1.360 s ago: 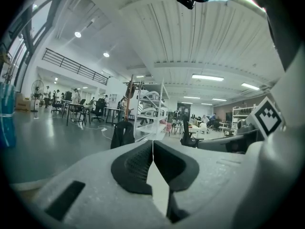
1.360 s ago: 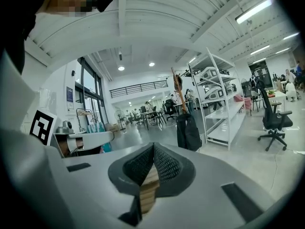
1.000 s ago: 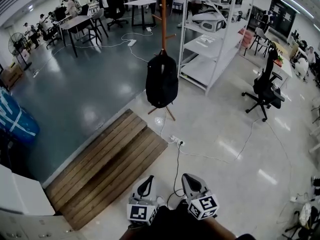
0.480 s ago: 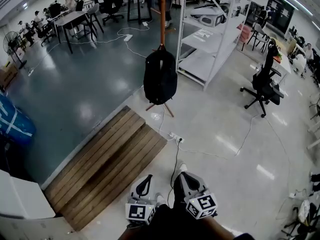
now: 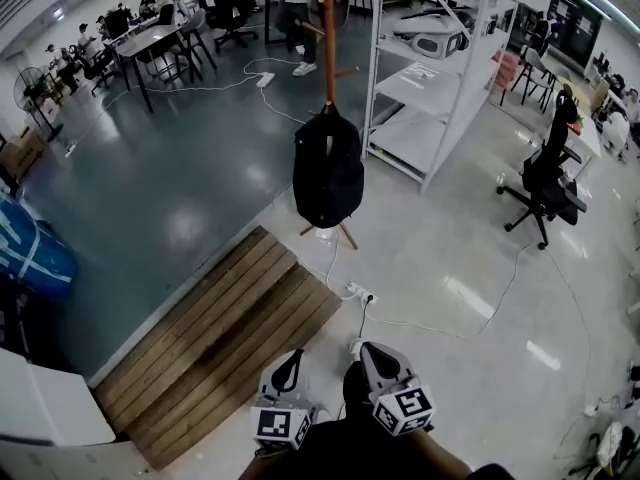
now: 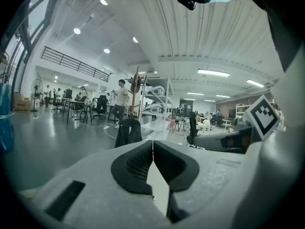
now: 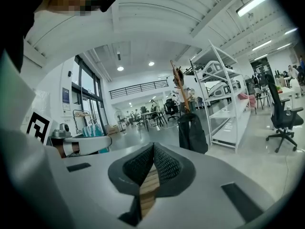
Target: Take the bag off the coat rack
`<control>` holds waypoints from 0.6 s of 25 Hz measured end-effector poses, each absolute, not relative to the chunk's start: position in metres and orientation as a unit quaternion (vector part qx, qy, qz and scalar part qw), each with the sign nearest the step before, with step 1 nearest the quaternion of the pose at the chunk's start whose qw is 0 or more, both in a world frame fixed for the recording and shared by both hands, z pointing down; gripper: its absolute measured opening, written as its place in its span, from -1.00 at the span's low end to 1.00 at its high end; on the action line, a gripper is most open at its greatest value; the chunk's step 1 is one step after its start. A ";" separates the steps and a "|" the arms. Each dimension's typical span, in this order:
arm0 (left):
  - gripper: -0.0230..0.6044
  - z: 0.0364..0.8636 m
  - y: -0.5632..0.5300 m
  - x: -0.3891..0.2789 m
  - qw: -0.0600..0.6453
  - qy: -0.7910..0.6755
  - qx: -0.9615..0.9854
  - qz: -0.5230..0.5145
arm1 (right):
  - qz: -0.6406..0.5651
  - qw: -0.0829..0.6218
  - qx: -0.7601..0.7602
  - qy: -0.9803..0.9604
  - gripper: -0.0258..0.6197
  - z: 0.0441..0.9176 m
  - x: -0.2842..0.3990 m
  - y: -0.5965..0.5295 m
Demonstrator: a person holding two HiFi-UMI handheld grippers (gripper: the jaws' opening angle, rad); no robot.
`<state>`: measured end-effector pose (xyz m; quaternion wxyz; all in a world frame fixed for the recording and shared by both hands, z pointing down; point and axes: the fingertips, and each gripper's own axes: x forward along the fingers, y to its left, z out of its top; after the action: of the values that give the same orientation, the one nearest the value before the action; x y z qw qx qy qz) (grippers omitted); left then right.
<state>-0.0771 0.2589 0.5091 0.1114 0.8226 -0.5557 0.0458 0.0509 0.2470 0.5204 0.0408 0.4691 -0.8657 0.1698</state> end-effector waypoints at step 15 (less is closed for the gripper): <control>-0.87 0.488 0.070 -0.001 0.107 -0.593 0.796 0.057 | 0.164 0.056 0.428 -0.887 -0.88 0.503 0.123 0.046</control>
<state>-0.0014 0.0700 0.4875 0.1074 0.7962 -0.5926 0.0572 0.1235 0.0460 0.5030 0.0557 0.4284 -0.8869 0.1636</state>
